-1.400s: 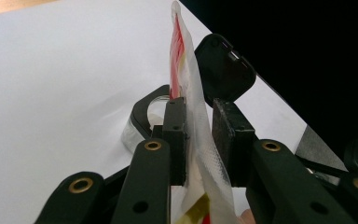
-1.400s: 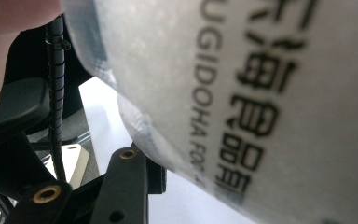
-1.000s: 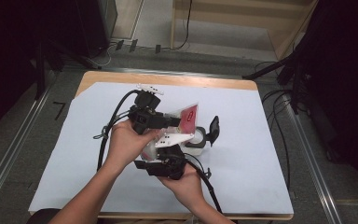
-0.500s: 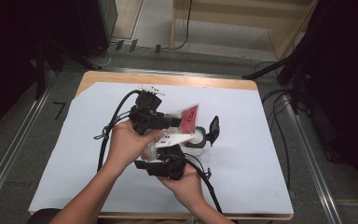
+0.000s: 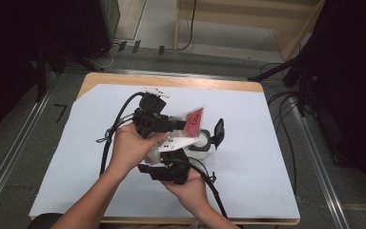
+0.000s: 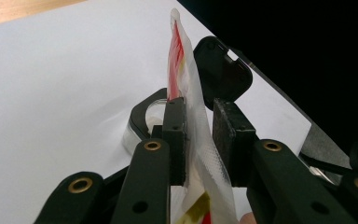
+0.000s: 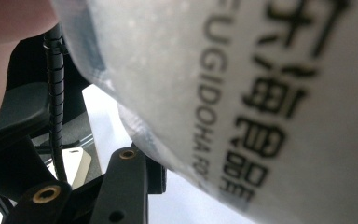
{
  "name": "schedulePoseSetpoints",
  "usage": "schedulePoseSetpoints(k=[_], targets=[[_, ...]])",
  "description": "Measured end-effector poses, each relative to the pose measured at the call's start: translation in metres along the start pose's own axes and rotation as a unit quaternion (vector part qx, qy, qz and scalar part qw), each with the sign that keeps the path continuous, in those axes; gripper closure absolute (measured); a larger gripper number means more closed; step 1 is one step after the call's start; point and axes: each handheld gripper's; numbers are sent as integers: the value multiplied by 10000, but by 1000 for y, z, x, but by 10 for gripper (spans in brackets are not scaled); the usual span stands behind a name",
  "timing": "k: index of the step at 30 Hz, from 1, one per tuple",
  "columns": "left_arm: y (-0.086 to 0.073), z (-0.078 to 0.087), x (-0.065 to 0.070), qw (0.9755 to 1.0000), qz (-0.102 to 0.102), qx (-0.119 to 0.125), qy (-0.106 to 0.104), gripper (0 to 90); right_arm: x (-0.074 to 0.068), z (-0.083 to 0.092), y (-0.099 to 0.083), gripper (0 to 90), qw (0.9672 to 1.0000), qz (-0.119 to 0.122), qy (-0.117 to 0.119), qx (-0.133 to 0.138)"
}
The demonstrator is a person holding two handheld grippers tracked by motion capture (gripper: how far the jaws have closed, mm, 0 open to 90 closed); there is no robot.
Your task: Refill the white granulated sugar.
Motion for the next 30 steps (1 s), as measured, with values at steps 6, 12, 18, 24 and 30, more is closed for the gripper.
schedulePoseSetpoints(k=[6, 12, 18, 24, 30], targets=[[0, 0, 1, 10000, -7, 7, 4, 758, 0, 0, 0, 637, 10000, -3, -10, 3], [0, 0, 1, 10000, -17, 16, 2, 758, 0, 0, 0, 638, 10000, -17, -16, 3], [0, 1, 2, 10000, -17, -25, 28, 757, 0, 1, 0, 638, 10000, -21, -20, 6], [1, -1, 1, 10000, -10, 10, -27, 758, 0, 1, 0, 638, 10000, -33, -23, -2], [1, -1, 1, 10000, -16, 2, -26, 757, 0, 2, 0, 638, 10000, -21, -20, -2]])
Point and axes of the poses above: each handheld gripper's, and its own axes: z roughly backward along the jaws, y roughly out of its top, x roughly to its right, and after that the axes turned 1 degree about -y, right-handed
